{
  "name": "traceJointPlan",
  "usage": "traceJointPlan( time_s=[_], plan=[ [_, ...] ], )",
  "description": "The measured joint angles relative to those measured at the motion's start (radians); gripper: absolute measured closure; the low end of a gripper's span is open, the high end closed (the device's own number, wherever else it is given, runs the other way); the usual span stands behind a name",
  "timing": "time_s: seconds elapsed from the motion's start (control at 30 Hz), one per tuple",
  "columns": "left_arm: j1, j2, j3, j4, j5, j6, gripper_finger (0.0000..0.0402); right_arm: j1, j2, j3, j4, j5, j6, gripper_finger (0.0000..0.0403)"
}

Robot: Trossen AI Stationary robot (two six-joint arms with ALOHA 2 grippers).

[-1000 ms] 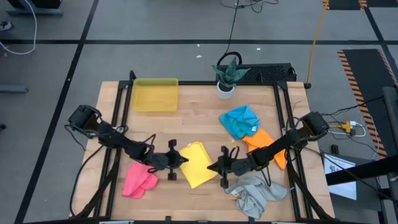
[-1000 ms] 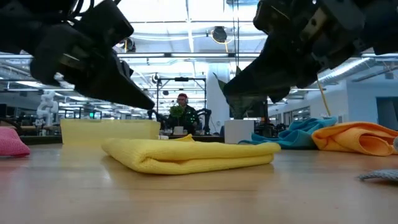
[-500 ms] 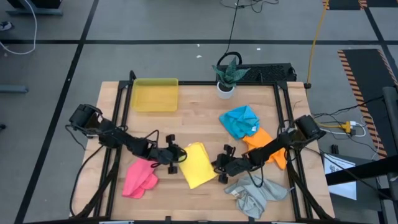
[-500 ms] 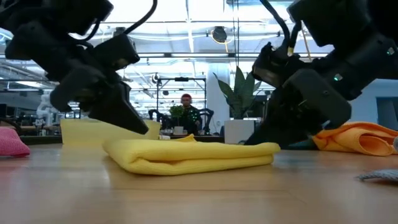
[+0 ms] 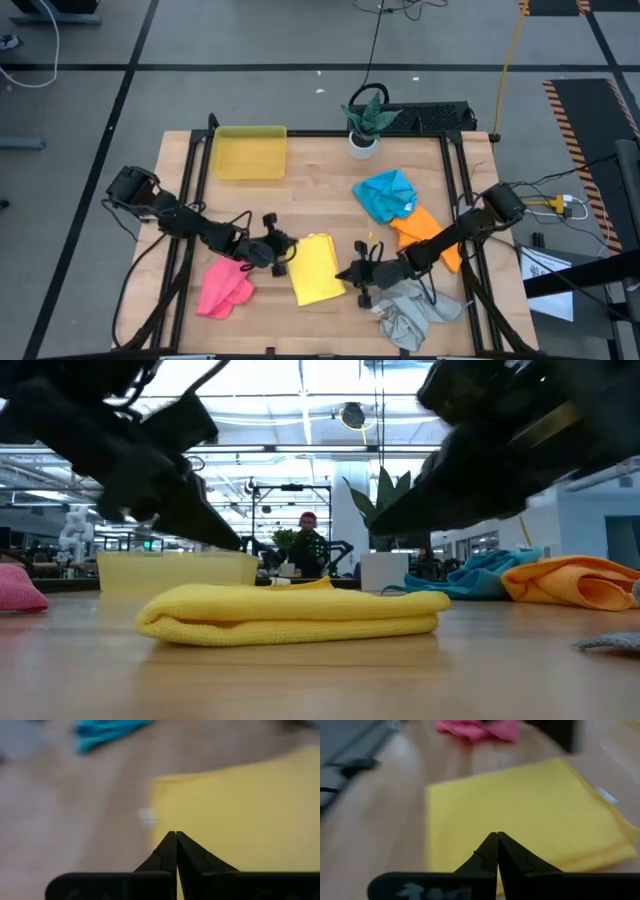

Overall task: Fold microfiber towels
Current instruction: Fold the yellow microfiber cloth

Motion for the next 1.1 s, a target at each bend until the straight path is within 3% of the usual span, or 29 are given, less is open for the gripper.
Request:
traceJointPlan(
  time_s=[0.1, 0.2, 0.27, 0.37, 0.53, 0.73, 0.83, 1.03, 1.1],
  plan=[
    [-0.012, 0.008, -0.001, -0.015, 0.144, 0.004, 0.0389, -0.04, 0.043, -0.001, 0.005, -0.016, -0.011, 0.0403],
    [-0.011, 0.038, 0.0, -0.021, 0.152, 0.026, 0.0392, -0.088, 0.106, 0.005, 0.097, -0.089, -0.012, 0.0403],
    [-0.005, 0.058, 0.0, -0.031, 0.123, 0.046, 0.0398, -0.111, 0.155, 0.025, 0.119, -0.128, -0.013, 0.0403],
    [0.012, 0.087, -0.001, -0.061, 0.041, 0.057, 0.0395, -0.124, 0.187, 0.057, 0.091, -0.104, -0.011, 0.0403],
    [0.057, 0.11, -0.002, -0.06, -0.241, 0.031, 0.0384, -0.103, 0.17, 0.056, 0.044, 0.064, 0.035, 0.0403],
    [0.066, 0.102, -0.001, 0.027, -0.268, 0.06, 0.0398, -0.037, 0.122, 0.057, 0.053, 0.104, 0.092, 0.0403],
    [0.041, 0.101, 0.0, 0.077, -0.207, 0.088, 0.0392, -0.018, 0.122, 0.056, 0.055, 0.104, 0.063, 0.0403],
    [0.021, 0.101, 0.0, 0.04, 0.163, 0.086, 0.0392, -0.029, 0.126, 0.056, 0.044, 0.002, 0.087, 0.0403],
    [0.024, 0.112, 0.0, 0.022, 0.195, 0.064, 0.0398, -0.03, 0.125, 0.056, 0.024, -0.025, 0.087, 0.0403]
  ],
)
